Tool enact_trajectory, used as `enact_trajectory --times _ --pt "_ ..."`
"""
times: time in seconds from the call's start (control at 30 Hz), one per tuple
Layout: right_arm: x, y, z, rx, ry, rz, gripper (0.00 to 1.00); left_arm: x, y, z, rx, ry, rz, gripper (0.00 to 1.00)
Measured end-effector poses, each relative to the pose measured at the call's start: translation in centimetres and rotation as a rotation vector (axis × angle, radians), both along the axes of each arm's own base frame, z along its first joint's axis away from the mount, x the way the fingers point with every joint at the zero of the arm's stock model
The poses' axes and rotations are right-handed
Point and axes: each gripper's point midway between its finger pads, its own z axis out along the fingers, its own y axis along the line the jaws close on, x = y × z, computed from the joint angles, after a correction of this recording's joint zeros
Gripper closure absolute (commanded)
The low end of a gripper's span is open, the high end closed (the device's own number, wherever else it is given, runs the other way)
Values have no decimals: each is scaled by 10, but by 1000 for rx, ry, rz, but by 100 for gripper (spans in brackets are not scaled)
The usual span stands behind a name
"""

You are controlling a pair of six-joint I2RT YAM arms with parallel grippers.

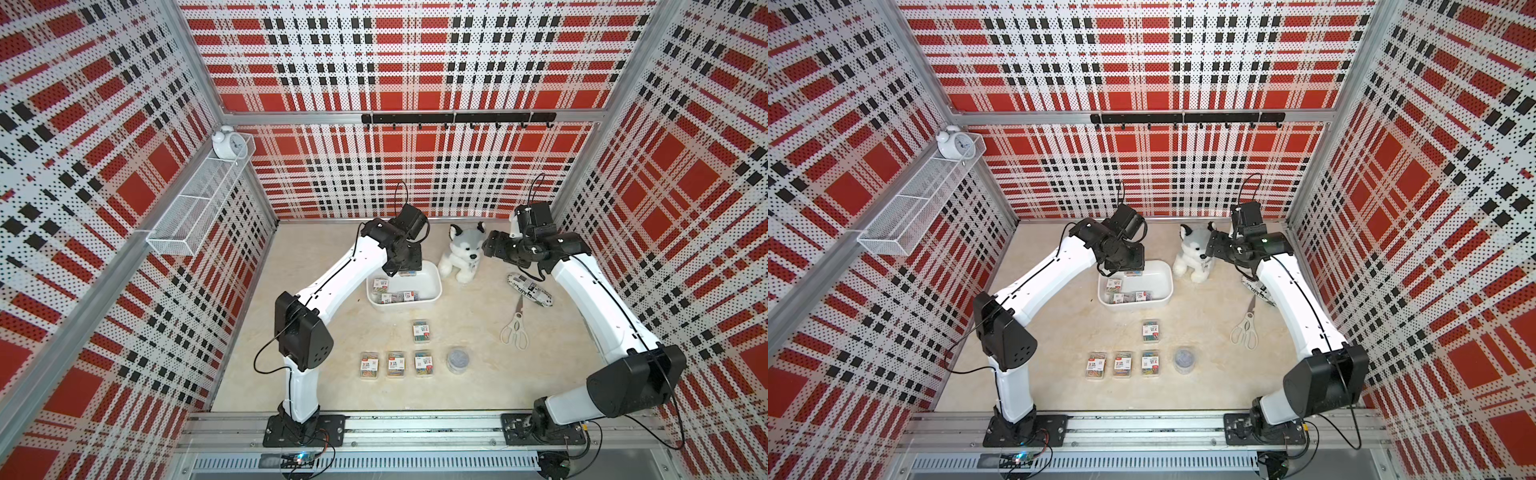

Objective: Take the paper clips out of the storage box
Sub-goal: Place the boxed paper clips at the center of the board.

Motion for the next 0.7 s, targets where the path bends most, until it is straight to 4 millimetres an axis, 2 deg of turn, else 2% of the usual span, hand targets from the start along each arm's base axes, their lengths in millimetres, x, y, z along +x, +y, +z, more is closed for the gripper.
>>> enact_trajectory --times 0.17,0.33,0.47,0.57,0.7 --pt "3 0 -2 -1 4 -1 20 -34 9 -9 19 42 14 46" --pt "7 1 -6 -3 12 -2 20 -78 18 -30 42 108 20 46" --pt "7 1 -6 -4 12 -2 20 -112 21 -54 55 161 19 47" --pt "7 1 -9 -4 16 -3 20 -134 25 -79 64 212 26 47" --pt "5 -1 -17 -7 36 -5 20 -149 30 -107 90 260 34 47"
